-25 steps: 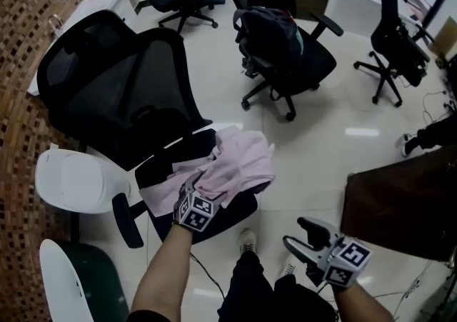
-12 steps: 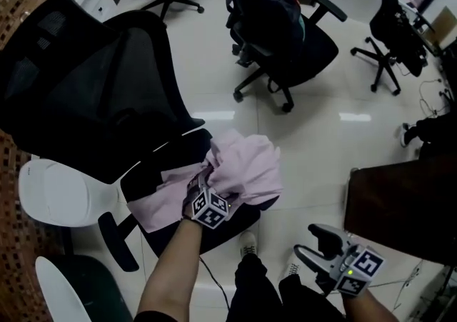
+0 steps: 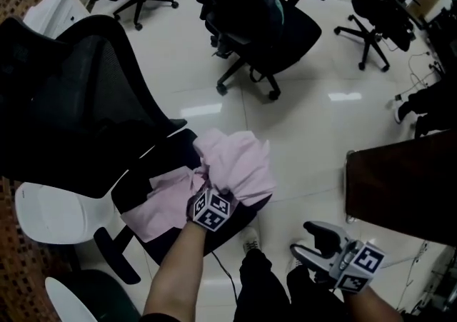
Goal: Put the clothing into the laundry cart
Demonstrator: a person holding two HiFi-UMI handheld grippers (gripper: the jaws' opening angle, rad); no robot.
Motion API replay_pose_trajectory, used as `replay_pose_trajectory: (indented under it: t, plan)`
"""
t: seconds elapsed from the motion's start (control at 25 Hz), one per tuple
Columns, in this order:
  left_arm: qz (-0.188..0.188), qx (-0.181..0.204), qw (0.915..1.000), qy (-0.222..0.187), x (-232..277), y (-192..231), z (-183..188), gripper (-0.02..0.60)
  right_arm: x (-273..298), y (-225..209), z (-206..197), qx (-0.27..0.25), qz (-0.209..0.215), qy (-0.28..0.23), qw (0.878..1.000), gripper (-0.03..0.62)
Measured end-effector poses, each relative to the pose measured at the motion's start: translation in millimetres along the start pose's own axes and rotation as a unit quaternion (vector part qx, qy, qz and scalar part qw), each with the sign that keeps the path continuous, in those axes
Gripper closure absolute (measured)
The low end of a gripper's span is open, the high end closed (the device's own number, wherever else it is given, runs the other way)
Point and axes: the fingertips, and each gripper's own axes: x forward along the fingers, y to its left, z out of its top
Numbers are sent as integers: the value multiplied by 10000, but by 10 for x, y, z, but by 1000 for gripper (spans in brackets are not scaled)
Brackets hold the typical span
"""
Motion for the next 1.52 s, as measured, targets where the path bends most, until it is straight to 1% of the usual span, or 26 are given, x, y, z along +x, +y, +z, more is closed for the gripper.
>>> replay_pose_trajectory:
  t: [0.12, 0.2, 0.32, 0.44, 0.56, 0.68, 0.76, 0.84, 0.96, 1.04, 1.2, 1.4, 1.52]
  plan:
    - [110, -395, 9989, -219, -233, 1, 14, 493, 3, 68, 87, 105, 55, -180, 9998, 301]
    - [78, -725, 9963, -461, -497, -21, 64, 495, -10, 133, 135, 63, 108, -260, 9996, 301]
    - [-151, -983, 9922, -750, -1000, -141, 233, 495, -70, 260, 252, 29, 212, -423, 9989, 305]
    - [-413, -1191, 9872, -981, -1503, -294, 512, 495, -168, 400, 380, 4, 324, -617, 9976, 310]
    - [-550, -1432, 9779, -1418, -1954, -393, 929, 495, -307, 525, 511, 6, 438, -860, 9953, 315]
    - [-677, -1675, 9643, -1938, -2409, -500, 1371, 495, -515, 650, 631, 29, 516, -1083, 9928, 322]
    - [-700, -1753, 9586, -2134, -2685, -608, 1634, 495, -694, 726, 700, -37, 523, -1176, 9917, 327]
    - [-706, -1729, 9574, -2201, -2894, -792, 1864, 496, -890, 785, 738, -160, 498, -1239, 9909, 329]
    - [-706, -1468, 9611, -2228, -3072, -1155, 2186, 495, -1220, 846, 796, -356, 464, -1387, 9886, 336]
    - [-717, -1374, 9620, -2248, -3141, -1405, 2419, 496, -1481, 881, 866, -479, 445, -1526, 9861, 336]
    - [-852, -1287, 9585, -2396, -3256, -1875, 2900, 495, -2086, 915, 961, -663, 352, -1740, 9819, 336]
    - [-1154, -915, 9561, -2534, -3417, -2514, 3543, 496, -2932, 846, 918, -786, 94, -1988, 9768, 336]
    - [-1263, -714, 9551, -2585, -3501, -2883, 3906, 495, -3383, 814, 847, -811, -51, -2114, 9740, 336]
